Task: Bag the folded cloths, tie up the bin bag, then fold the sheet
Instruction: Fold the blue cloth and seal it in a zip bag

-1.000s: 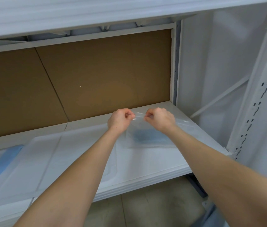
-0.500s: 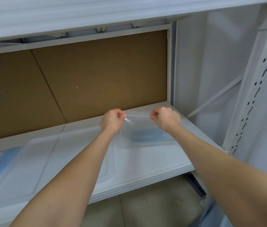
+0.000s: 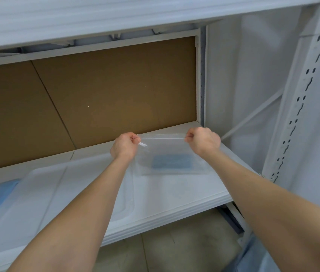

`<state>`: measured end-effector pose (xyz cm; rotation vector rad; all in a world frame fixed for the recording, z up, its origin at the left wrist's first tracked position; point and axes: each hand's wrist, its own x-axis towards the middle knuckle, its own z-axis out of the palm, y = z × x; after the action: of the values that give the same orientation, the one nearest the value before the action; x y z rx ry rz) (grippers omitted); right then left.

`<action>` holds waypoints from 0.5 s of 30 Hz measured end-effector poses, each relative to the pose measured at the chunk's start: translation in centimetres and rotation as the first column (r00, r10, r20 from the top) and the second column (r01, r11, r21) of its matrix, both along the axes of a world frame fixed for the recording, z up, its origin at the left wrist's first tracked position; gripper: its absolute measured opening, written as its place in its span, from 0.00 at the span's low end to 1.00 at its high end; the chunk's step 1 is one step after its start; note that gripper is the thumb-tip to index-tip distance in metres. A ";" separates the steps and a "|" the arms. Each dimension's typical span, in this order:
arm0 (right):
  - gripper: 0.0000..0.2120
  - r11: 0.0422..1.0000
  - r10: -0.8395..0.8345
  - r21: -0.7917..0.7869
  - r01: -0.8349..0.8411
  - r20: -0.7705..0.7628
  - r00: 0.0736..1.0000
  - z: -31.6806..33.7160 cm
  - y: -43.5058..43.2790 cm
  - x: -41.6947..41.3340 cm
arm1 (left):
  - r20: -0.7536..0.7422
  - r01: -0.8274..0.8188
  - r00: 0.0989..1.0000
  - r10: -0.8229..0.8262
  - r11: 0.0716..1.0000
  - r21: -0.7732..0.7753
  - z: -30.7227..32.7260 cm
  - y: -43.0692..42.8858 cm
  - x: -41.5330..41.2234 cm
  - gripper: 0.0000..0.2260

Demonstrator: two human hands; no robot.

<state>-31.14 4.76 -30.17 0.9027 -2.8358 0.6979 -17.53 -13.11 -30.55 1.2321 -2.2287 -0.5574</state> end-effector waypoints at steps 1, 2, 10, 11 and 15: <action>0.10 1.000 -0.002 -0.002 0.002 -0.003 1.000 0.0 0.0 0.1 | -0.003 -0.001 1.000 0.001 1.000 0.000 -0.1 0.1 0.0 0.06; 0.10 1.000 -0.004 -0.002 0.004 -0.007 1.000 0.1 -0.1 0.1 | -0.005 0.001 1.000 -0.001 1.000 -0.001 -0.1 0.1 0.0 0.06; 0.08 0.986 -0.085 -0.133 0.098 0.102 0.991 -0.3 0.9 -0.7 | -0.013 -0.023 1.000 0.023 1.000 0.009 0.2 -0.4 0.3 0.06; 0.08 0.987 -0.086 -0.126 0.098 0.098 0.991 -0.3 0.9 -0.8 | -0.005 -0.025 1.000 0.025 1.000 0.009 0.1 -0.4 0.4 0.06; 0.07 0.987 -0.094 -0.123 0.106 0.098 0.991 -0.3 0.9 -1.0 | -0.012 -0.028 1.000 0.029 0.999 0.029 -0.3 -0.4 0.3 0.06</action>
<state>-32.12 5.63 -30.49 0.7217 -2.8518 0.9193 -17.19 -13.53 -30.81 1.2693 -2.1963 -0.5861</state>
